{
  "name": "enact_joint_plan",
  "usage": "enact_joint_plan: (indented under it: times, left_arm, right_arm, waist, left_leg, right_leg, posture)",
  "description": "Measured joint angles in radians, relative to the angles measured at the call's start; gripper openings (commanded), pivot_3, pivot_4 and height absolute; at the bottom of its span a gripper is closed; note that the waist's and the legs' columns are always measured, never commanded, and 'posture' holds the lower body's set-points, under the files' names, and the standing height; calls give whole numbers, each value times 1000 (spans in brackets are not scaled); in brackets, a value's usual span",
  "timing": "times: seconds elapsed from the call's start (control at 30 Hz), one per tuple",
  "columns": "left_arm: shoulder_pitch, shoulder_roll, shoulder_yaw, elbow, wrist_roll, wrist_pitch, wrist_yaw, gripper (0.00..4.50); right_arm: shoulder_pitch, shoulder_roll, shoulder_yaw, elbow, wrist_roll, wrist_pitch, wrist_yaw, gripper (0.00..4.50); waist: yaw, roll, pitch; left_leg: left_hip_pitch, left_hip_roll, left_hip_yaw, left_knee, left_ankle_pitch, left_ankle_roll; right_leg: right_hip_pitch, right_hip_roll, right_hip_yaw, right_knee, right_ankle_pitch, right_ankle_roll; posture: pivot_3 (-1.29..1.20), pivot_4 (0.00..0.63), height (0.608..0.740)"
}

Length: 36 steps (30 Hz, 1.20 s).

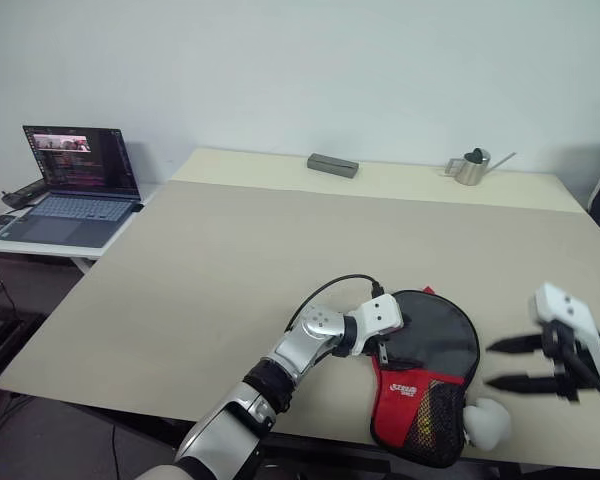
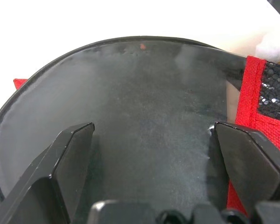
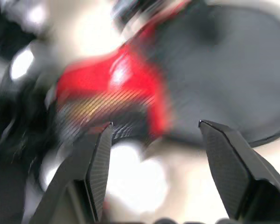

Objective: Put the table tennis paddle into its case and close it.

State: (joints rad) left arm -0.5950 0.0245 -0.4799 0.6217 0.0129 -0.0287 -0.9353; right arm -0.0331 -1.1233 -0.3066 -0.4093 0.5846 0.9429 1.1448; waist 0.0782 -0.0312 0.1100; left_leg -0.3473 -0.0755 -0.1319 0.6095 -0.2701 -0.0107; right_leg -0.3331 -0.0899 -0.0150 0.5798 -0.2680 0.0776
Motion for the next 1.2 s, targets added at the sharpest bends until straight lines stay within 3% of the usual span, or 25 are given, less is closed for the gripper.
enact_joint_plan:
  times: [0.13, 0.27, 0.37, 0.8, 0.9, 1.17, 1.2]
  left_arm:
    - [21, 23, 44, -69, -58, 67, -49, 4500]
    - [38, 87, 110, -190, -138, 214, -101, 4500]
    - [35, 130, 177, -270, -197, 305, -107, 4500]
    - [49, 305, 253, -480, -331, 485, -183, 4500]
    - [49, 334, 268, -483, -339, 488, -187, 4500]
    - [49, 367, 292, -483, -342, 486, -184, 4500]
    - [49, 367, 292, -483, -342, 486, -184, 4500]
  right_arm:
    - [-184, 100, 111, 129, -19, 89, -148, 3183]
    - [-283, 182, 207, 246, -69, 115, -248, 3183]
    - [-338, 245, 258, 320, -109, 113, -309, 3183]
    - [-483, 445, 343, 599, -186, 44, -360, 3183]
    - [-502, 468, 346, 635, -206, 26, -362, 2563]
    - [-531, 496, 345, 663, -231, -5, -361, 97]
    - [-532, 499, 345, 663, -232, -6, -361, 41]
  waist:
    - [-13, 1, 5]
    - [-32, 5, 6]
    - [-48, 7, 6]
    - [-63, 12, 14]
    - [-66, 12, 15]
    - [-84, 12, 15]
    - [-86, 12, 15]
  left_leg:
    - [-2, 0, -1, 0, 3, 5]
    - [-15, -1, 0, 1, 4, 5]
    - [-14, 0, -3, 0, 8, -1]
    - [-13, -1, -2, 0, 13, 3]
    - [-13, -1, -2, 0, 13, 3]
    - [-12, 0, -1, -1, 13, 3]
    - [-11, 1, -1, -1, 13, 3]
  right_leg:
    - [-5, 0, 0, 2, 6, 1]
    - [-19, 2, 2, 13, 8, -6]
    - [-20, 2, 1, 15, 9, -7]
    - [-20, 4, 2, 15, 11, -8]
    - [-20, 4, 2, 15, 12, -9]
    - [-20, 4, 4, 15, 12, -8]
    - [-20, 4, 4, 16, 12, -8]
  posture:
    - [0, 150, 740]
    - [0, 150, 740]
    - [0, 150, 740]
    - [0, 150, 740]
    - [0, 150, 740]
    - [0, 150, 740]
    - [0, 150, 740]
